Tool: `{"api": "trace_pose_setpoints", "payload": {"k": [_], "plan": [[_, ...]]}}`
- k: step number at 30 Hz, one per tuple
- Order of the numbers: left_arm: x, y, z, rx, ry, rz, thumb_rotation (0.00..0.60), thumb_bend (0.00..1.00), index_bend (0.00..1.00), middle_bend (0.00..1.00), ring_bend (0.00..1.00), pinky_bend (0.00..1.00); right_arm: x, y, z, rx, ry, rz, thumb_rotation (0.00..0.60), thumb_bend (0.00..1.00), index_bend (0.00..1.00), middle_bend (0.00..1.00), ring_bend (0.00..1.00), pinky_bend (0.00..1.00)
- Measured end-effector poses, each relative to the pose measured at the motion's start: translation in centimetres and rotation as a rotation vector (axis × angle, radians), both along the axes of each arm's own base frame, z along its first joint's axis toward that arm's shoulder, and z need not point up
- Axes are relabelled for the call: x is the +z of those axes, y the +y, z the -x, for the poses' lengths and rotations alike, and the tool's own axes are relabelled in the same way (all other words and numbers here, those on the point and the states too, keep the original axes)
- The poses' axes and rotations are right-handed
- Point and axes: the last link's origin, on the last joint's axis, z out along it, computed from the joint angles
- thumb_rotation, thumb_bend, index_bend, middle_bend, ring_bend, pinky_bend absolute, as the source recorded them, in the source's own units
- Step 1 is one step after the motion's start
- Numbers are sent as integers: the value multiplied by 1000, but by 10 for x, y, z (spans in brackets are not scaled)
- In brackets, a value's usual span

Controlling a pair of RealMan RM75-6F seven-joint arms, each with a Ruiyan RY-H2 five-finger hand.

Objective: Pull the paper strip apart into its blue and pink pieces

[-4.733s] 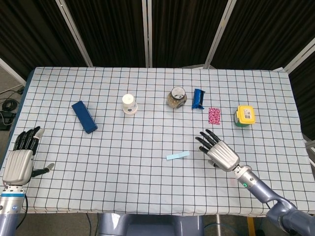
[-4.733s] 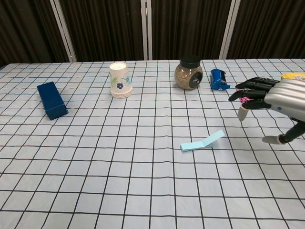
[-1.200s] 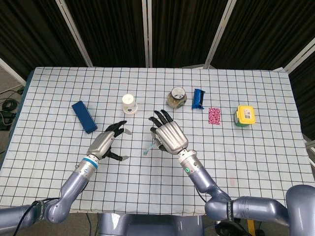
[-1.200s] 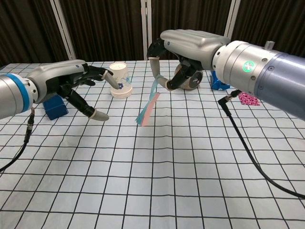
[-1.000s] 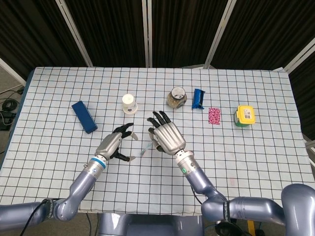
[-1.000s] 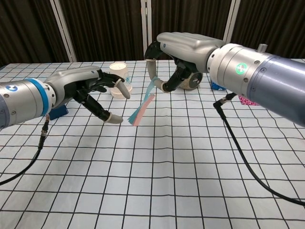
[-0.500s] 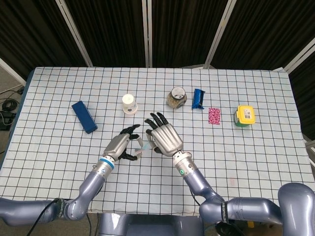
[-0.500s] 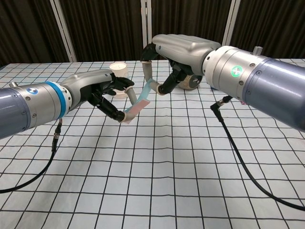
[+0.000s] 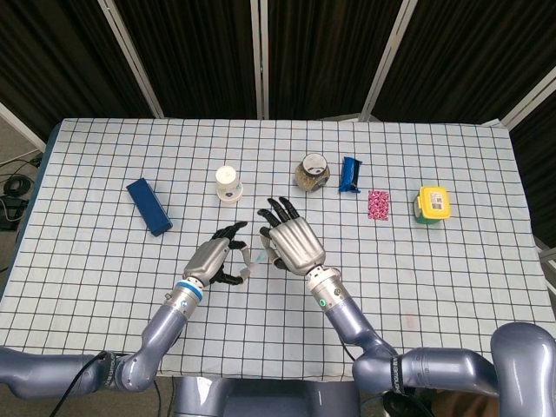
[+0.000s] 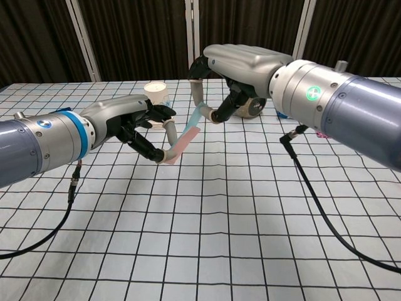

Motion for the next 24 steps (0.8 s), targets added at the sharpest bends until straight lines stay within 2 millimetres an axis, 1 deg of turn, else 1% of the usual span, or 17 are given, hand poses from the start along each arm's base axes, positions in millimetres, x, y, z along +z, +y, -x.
{"api": "trace_pose_setpoints", "payload": {"k": [5, 7, 16, 24], "plan": [[0, 0, 0, 2, 1, -1, 600, 490, 597, 0, 0, 0, 0, 0, 0, 0, -2, -2, 600, 465, 757, 170, 0, 0], [0, 0, 0, 4, 1, 0, 600, 514, 618, 0, 0, 0, 1, 0, 0, 0, -3, -2, 600, 464, 757, 170, 0, 0], [-2, 0, 0, 6, 8, -3, 600, 516, 699, 0, 0, 0, 2, 1, 1, 2, -8, -7, 600, 464, 756, 170, 0, 0], [-1, 1, 3, 16, 18, -7, 600, 516, 740, 0, 0, 0, 4, 0, 5, 2, -8, -6, 600, 464, 756, 170, 0, 0]]}}
